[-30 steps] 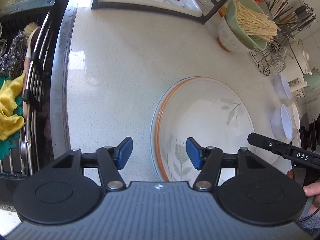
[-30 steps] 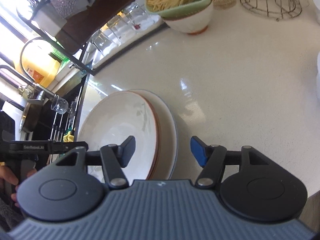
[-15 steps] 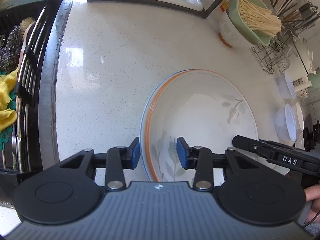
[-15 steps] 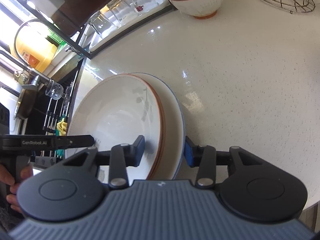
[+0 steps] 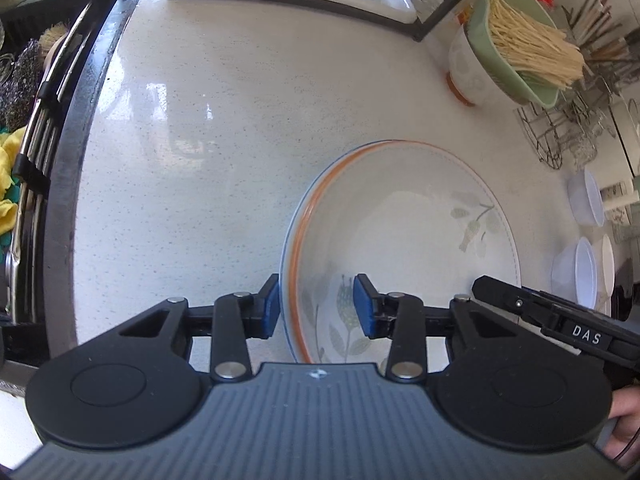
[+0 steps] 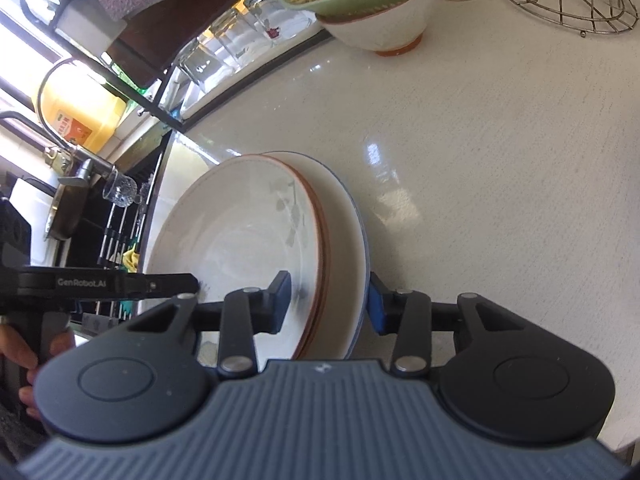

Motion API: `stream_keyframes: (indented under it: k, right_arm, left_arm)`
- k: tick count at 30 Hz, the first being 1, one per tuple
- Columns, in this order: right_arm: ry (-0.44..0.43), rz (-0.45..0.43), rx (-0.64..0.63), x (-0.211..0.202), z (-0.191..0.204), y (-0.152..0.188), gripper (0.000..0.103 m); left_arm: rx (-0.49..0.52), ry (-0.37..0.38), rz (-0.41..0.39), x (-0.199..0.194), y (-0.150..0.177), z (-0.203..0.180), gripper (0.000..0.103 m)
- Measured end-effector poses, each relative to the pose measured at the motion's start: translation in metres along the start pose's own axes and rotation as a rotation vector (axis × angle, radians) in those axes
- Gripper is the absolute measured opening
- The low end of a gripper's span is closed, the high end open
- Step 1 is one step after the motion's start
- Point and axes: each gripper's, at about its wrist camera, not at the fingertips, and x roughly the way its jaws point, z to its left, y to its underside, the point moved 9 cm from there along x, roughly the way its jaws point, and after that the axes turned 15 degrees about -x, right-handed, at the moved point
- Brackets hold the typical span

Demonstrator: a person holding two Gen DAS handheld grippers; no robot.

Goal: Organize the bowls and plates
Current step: 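Move both open grippers away from the plates toward the plastic bowls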

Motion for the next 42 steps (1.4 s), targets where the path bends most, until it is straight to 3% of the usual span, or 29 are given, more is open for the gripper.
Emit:
stream_keyframes:
  k: [19,34,42]
  right_arm:
    - [-0.050,-0.020,-0.114,-0.010,-0.064,-0.039,0.043]
    - [-0.069,-0.001,-0.198,-0.010,-0.070,-0.043,0.042]
    - [-0.037,-0.003,-0.142,-0.019,-0.077,-0.048,0.042]
  left_arm:
    - [-0.030,-0.072,-0.125,0.016,-0.036,-0.073,0.044]
    - [-0.065,-0.090,-0.221,0.014,-0.023,-0.076,0.044]
    - [-0.090,-0.072,-0.274,-0.004,-0.026,-0.079,0.044]
